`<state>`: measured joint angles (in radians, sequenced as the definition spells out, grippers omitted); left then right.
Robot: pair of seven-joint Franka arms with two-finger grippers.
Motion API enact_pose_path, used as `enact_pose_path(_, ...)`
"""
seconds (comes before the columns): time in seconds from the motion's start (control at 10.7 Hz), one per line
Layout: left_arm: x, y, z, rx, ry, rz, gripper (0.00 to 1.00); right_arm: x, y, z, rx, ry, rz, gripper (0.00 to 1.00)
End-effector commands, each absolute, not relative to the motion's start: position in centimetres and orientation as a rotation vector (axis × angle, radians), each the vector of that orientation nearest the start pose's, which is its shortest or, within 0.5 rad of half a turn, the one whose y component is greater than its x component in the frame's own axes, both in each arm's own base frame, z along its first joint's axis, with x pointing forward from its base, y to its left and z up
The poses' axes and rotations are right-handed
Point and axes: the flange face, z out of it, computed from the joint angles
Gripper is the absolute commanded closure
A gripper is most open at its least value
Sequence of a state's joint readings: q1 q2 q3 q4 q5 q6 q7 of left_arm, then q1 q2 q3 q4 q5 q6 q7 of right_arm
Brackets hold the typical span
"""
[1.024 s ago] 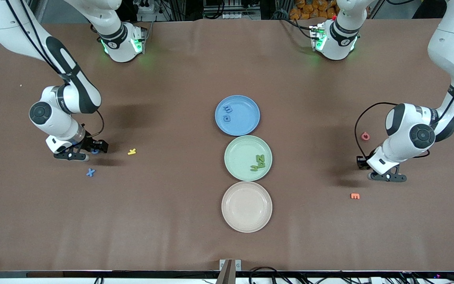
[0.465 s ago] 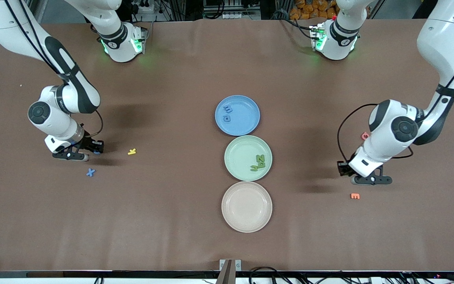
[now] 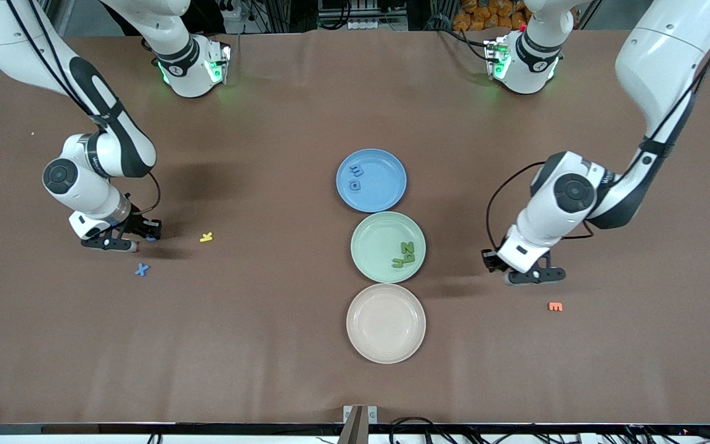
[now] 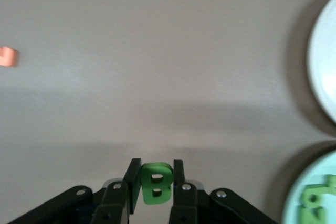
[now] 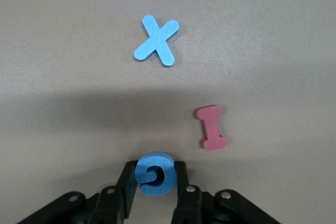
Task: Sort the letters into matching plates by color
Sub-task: 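Drop the green B onto the green plate while the right gripper carries blue c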
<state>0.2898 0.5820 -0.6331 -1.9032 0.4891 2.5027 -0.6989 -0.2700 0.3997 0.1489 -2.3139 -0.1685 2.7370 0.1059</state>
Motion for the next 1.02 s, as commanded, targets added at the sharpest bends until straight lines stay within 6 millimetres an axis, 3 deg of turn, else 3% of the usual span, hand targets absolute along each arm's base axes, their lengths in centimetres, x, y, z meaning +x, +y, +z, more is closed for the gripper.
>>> enact_pose_path(0.0, 60.9, -24.0, 25.4, -3.234, -0.234, -0.232, 1.0, 52.4, -3.1, 19.6, -3.165, 0.092, 0.001, 0.78)
enact_pose_path(0.28, 60.3, -28.7, 25.1, -3.26, -0.313, -0.227, 1.0, 53.1, 0.5, 20.2, -3.159, 0.262, -0.02, 0.78)
enact_pose_path(0.47, 60.3, -29.4, 24.9, -3.264, -0.329, -0.224, 1.0, 53.5, 3.7, 20.7, -3.149, 0.335, -0.018, 0.78)
enact_pose_path(0.93, 60.4, -33.1, 25.4, -3.298, -0.356, -0.239, 1.0, 52.8, 16.6, 22.5, -3.05, 0.468, -0.022, 0.78)
